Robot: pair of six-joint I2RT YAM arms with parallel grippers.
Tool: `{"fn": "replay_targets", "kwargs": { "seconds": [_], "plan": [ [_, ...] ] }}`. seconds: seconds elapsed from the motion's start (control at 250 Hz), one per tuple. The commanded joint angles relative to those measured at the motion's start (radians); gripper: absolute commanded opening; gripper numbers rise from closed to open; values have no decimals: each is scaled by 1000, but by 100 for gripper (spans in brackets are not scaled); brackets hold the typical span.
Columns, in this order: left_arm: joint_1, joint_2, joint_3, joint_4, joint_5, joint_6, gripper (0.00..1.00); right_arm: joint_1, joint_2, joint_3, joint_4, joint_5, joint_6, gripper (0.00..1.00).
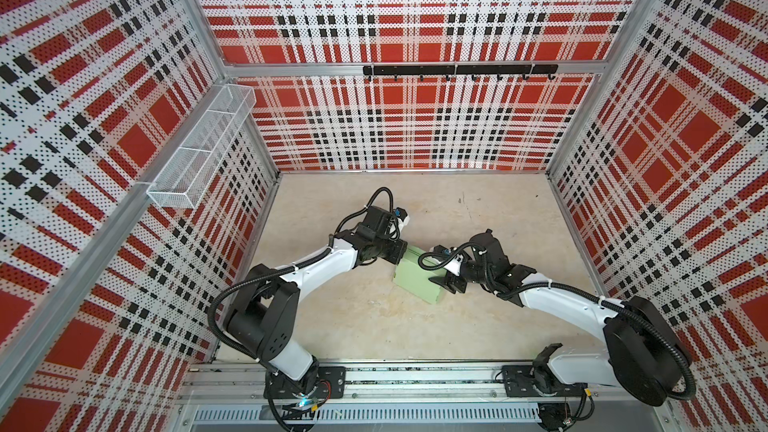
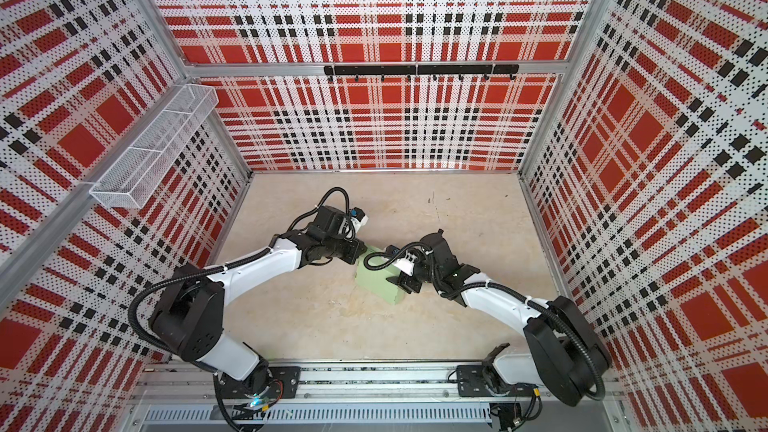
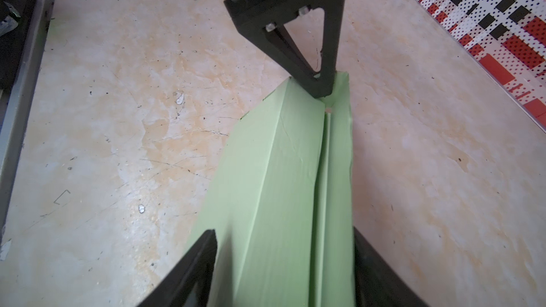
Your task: Fold the paper box
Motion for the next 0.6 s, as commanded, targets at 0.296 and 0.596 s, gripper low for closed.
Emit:
{"fn": "replay_targets", "kwargs": {
  "seconds": [0.296, 0.596],
  "plan": [
    [28, -55, -71, 63, 41, 8, 2, 111, -42, -13, 54, 165, -6, 54],
    [41, -87, -91, 73, 57, 3, 8, 179, -28, -30, 80, 279, 3, 49]
  ]
}}
